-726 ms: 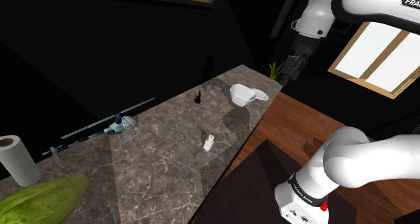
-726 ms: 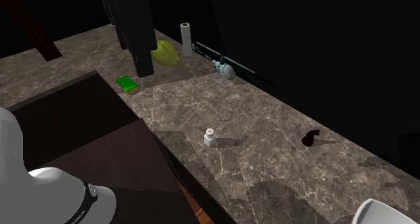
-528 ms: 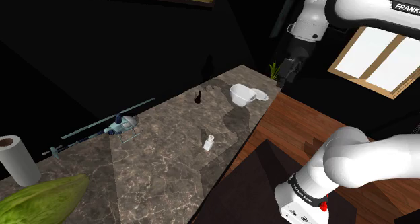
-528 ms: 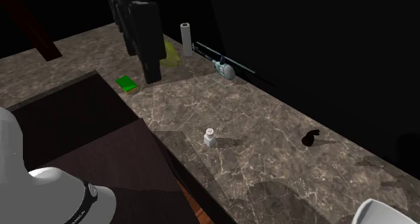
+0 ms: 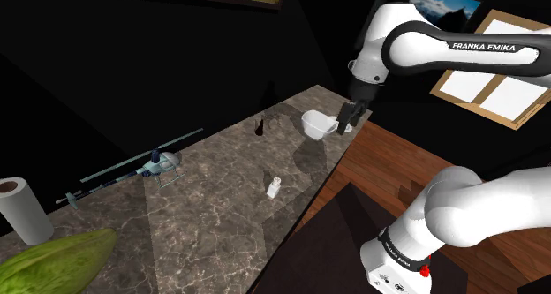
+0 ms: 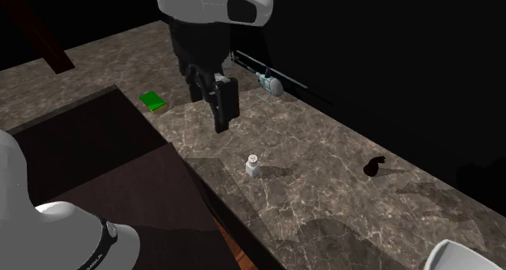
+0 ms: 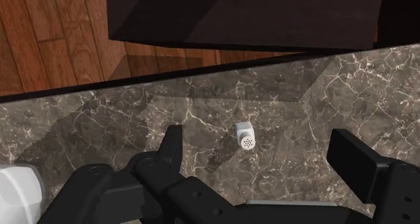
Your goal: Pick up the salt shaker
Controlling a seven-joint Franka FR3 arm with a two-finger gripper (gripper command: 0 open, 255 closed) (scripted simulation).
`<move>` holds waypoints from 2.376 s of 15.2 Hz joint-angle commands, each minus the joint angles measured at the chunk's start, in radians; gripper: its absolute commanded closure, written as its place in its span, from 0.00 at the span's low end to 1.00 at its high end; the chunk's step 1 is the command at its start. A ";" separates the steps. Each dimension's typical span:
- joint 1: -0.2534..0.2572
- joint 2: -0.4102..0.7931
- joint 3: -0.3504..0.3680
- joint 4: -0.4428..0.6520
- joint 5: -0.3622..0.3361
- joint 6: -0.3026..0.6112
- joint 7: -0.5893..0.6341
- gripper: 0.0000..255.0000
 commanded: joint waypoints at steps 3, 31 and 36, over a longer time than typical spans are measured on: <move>0.014 0.108 -0.016 -0.056 0.011 0.167 -0.022 0.00; 0.057 1.111 0.038 0.159 0.331 0.945 -0.347 0.00; 0.047 1.164 0.051 0.175 0.344 0.982 -0.360 0.00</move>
